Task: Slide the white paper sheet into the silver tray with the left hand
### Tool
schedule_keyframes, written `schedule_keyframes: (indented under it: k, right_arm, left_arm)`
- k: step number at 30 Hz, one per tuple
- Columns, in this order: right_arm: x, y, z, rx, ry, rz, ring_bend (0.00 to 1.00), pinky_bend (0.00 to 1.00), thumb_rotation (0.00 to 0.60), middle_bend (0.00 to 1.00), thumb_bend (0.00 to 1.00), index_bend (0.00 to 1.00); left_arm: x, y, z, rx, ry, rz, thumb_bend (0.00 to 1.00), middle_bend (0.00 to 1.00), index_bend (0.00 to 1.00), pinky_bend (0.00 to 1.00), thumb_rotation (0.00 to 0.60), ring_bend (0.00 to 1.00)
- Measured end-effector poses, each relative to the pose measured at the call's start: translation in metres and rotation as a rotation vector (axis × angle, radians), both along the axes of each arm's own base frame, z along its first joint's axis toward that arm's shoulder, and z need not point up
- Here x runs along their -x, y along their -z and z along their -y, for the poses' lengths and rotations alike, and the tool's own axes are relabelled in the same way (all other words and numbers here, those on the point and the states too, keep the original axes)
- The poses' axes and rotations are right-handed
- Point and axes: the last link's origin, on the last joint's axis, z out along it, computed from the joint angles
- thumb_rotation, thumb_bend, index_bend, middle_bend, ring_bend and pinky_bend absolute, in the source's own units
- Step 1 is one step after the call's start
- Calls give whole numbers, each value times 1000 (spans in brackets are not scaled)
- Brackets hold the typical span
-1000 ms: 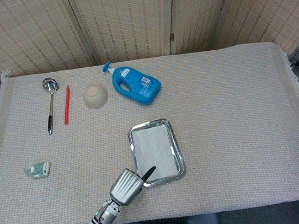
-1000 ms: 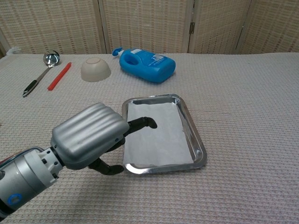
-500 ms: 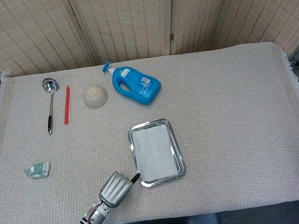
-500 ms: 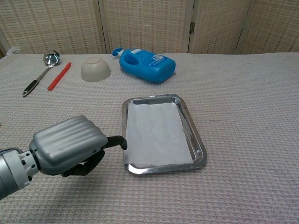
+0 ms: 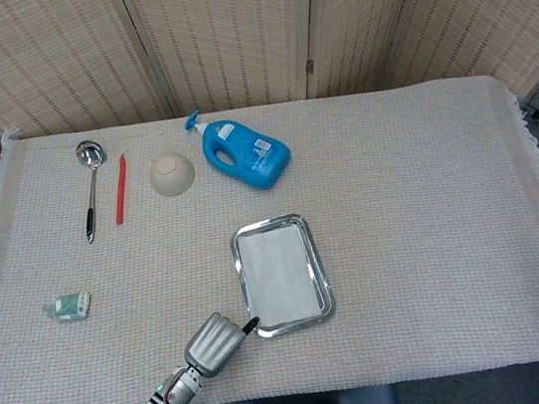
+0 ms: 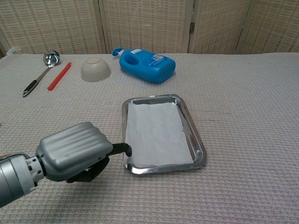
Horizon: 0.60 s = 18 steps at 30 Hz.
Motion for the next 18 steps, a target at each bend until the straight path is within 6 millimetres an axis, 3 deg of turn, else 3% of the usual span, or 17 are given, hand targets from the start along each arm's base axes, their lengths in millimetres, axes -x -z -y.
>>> schedule_keyframes:
  k: [18]
  right_arm:
    - [1, -5, -3, 15, -6, 17, 0, 0, 600, 0, 320, 0]
  left_arm:
    - [-6, 17, 3, 40, 7, -3, 880, 1000, 275, 1000, 600, 1000]
